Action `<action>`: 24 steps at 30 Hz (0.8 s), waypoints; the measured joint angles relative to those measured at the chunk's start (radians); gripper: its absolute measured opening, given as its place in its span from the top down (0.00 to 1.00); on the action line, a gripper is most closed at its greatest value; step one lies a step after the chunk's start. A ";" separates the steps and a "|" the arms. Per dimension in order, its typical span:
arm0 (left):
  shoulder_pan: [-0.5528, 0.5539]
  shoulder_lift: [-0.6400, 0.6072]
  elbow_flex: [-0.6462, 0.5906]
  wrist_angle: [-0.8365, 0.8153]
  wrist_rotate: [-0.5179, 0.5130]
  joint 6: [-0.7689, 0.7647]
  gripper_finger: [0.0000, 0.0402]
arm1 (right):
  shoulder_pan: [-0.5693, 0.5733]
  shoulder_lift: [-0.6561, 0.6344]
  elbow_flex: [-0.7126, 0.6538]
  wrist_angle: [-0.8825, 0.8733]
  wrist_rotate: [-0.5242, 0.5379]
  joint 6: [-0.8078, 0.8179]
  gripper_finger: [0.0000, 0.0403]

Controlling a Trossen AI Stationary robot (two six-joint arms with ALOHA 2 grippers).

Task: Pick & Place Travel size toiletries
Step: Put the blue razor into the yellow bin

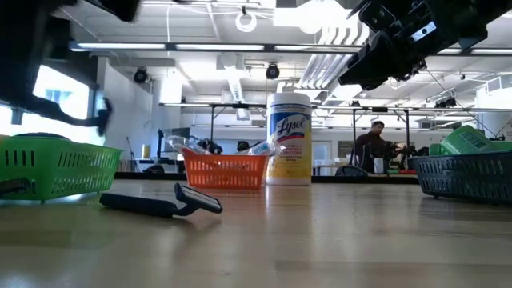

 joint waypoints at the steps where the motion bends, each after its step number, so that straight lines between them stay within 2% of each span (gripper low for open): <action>1: -0.026 0.000 0.000 -0.010 -0.034 -0.042 0.91 | 0.000 0.000 0.000 0.001 0.000 -0.008 0.99; 8: -0.192 -0.001 0.001 -0.056 -0.265 -0.389 0.91 | 0.000 0.000 0.000 0.009 0.000 -0.029 0.99; 11: -0.258 -0.002 0.001 -0.121 -0.321 -0.569 0.91 | 0.000 0.000 0.000 0.010 0.000 -0.029 0.99; 19: -0.387 -0.002 0.001 -0.284 -0.345 -0.956 0.91 | 0.000 0.000 0.000 0.029 0.000 -0.029 0.99; 24: -0.427 -0.002 0.001 -0.332 -0.342 -1.056 0.91 | 0.000 0.000 0.000 0.031 0.000 -0.029 0.99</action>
